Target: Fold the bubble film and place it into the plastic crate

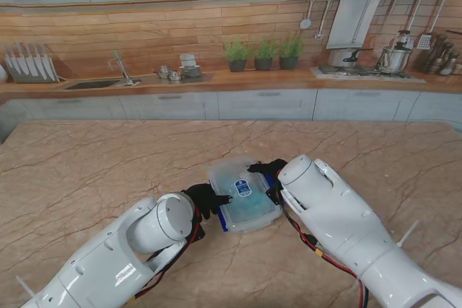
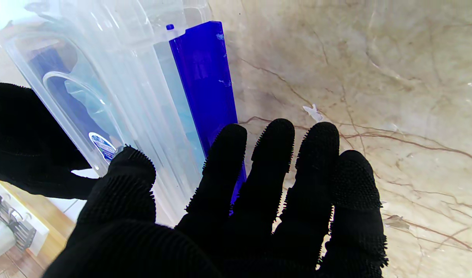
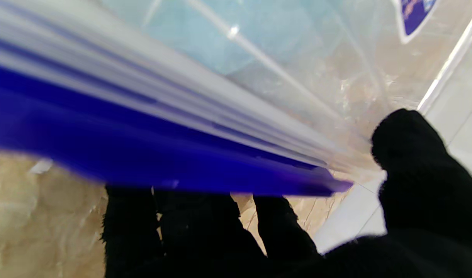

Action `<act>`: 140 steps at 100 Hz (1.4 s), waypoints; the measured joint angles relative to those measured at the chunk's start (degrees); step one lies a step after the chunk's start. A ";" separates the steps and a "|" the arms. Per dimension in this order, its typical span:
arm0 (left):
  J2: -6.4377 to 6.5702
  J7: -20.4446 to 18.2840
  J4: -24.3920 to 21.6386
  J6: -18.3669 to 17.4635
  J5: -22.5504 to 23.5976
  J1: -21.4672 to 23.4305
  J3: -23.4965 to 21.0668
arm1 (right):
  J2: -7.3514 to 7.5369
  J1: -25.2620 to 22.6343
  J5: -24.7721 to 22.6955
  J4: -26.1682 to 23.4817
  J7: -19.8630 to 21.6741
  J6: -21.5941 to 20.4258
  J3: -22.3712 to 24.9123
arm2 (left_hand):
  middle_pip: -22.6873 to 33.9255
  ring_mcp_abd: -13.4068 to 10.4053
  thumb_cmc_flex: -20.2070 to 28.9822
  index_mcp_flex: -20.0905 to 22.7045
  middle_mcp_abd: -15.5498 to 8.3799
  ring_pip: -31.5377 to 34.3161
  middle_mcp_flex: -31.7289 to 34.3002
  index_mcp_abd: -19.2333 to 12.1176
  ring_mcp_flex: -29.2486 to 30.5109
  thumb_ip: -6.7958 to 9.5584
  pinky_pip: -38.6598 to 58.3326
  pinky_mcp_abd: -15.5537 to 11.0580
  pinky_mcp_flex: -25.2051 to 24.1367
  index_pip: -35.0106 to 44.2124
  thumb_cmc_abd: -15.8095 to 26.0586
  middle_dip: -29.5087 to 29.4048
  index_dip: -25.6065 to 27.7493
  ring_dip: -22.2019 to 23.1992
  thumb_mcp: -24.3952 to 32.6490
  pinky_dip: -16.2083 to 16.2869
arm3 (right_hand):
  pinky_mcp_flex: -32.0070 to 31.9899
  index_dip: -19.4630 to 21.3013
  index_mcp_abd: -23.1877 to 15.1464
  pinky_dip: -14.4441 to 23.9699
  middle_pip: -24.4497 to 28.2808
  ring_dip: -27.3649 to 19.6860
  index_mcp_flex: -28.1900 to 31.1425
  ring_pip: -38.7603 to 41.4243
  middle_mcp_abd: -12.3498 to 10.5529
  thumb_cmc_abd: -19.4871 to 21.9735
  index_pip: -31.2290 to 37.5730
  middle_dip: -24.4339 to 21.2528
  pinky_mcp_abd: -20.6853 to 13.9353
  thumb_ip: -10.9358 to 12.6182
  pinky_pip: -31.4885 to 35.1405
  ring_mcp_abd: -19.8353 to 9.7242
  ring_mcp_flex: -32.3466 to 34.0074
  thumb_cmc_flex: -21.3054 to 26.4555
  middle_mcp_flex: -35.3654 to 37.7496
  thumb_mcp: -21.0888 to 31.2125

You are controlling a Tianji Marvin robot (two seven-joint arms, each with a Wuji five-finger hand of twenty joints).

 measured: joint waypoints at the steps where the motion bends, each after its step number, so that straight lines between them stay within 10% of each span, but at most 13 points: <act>1: 0.00 -0.01 0.00 0.00 0.00 0.00 0.01 | 0.00 0.01 -0.03 0.00 -0.02 0.01 -0.03 | 0.00 0.00 0.00 0.00 0.00 0.00 0.00 0.00 0.00 0.00 0.00 0.00 0.00 0.00 0.02 0.00 0.00 0.00 -0.01 0.00 | 0.00 0.00 0.00 -0.11 0.00 0.05 0.00 0.44 0.00 -0.02 0.00 0.01 -0.20 0.00 0.00 0.00 0.54 -0.01 0.00 0.00; 15: 0.03 -0.06 -0.01 0.03 -0.02 -0.04 0.07 | 0.01 -0.12 -0.80 0.00 -0.87 -0.20 -0.10 | 0.00 0.00 0.00 0.00 0.00 -0.05 -0.02 0.00 0.00 0.01 0.00 0.00 -0.13 -0.53 0.50 0.00 0.05 0.00 -0.62 0.00 | 1.27 -1.34 0.44 -0.77 -1.51 -0.07 3.13 5.46 0.28 -1.75 -0.49 0.09 -1.51 -1.07 0.24 -1.20 5.37 -0.23 1.92 0.10; 42: 0.07 -0.08 0.08 0.03 -0.63 -0.12 0.37 | 2.81 -2.05 -10.42 -2.52 0.20 -9.39 -2.47 | 0.00 0.00 0.00 0.00 0.00 -0.14 -0.18 0.30 -0.01 0.02 0.00 0.00 -0.37 -0.70 1.09 0.00 0.21 0.00 -1.94 0.00 | 2.33 0.89 2.67 -0.93 -15.68 -1.99 31.65 6.62 6.58 1.88 13.94 -2.60 -1.52 -1.41 1.41 -1.33 10.84 0.43 25.25 0.57; 68: -0.08 0.36 0.40 -0.07 -1.68 -0.15 0.39 | 6.04 -2.55 -20.33 -6.91 2.53 -14.24 -5.98 | -0.22 0.00 0.02 0.43 0.00 -0.59 -0.53 2.31 -0.09 0.02 0.00 0.00 -0.64 -1.25 0.77 -0.01 0.72 0.00 -3.30 0.00 | 6.03 0.78 9.69 -1.45 -14.93 -2.83 35.63 6.67 7.31 2.47 18.14 -2.72 -1.35 -1.44 2.73 -2.17 16.04 3.05 33.11 5.81; 84: -0.10 1.08 0.63 -0.40 -1.67 0.08 0.35 | 9.14 -0.16 -22.33 -10.56 10.64 -14.23 -8.91 | -0.22 0.00 0.46 0.48 1.17 -0.60 -0.53 4.71 -0.09 -0.68 0.00 0.00 -0.64 -1.28 -0.01 -0.02 0.74 0.00 -4.67 0.00 | 9.49 -19.65 15.69 -4.38 -15.64 -1.84 35.63 5.32 7.40 -0.98 31.43 -2.91 -1.33 -3.98 2.71 -4.53 17.88 6.10 36.72 11.96; 100: -0.36 2.46 1.26 -1.15 -2.34 0.08 0.49 | 9.02 0.12 -21.25 -10.09 7.81 -15.37 -9.80 | -0.22 0.00 0.58 0.49 1.83 -0.61 -0.53 6.57 -0.10 -0.84 0.00 0.00 -0.64 -1.94 -0.02 -0.06 0.74 0.00 -5.62 0.00 | 11.11 -23.74 17.98 -4.89 -15.64 -0.85 35.46 5.31 8.73 -2.92 34.13 -2.99 -1.33 -5.22 2.66 -4.83 18.41 7.70 37.37 14.49; 127: -1.84 6.24 2.66 -2.22 -2.22 0.71 -0.46 | 4.51 -2.88 -16.81 -7.31 -4.72 -16.34 -5.45 | -1.09 0.01 0.64 -0.14 1.85 -0.79 -1.77 6.68 -1.74 -0.71 0.00 -0.05 -1.97 -5.64 0.55 -0.71 -0.05 0.00 -5.99 0.00 | 7.62 -19.27 18.00 -4.89 -15.66 -4.65 34.29 -3.94 8.87 -4.32 29.39 -3.41 -0.63 -4.54 1.63 -1.37 18.33 10.96 35.57 15.27; 140: -2.02 6.16 2.45 -1.37 -0.06 0.98 -1.12 | 4.25 -3.13 -20.61 -7.00 -2.47 -15.58 -5.60 | -1.38 0.03 1.31 -1.46 1.80 -0.79 -2.44 5.13 -2.27 -0.60 0.00 -0.07 -2.20 -7.08 0.14 -0.77 0.02 0.00 -5.91 0.00 | 4.89 -5.06 11.42 -4.94 -15.73 -6.11 34.22 -9.47 6.15 -1.95 19.29 -3.41 -0.12 -3.13 0.49 0.28 15.69 8.59 33.44 13.18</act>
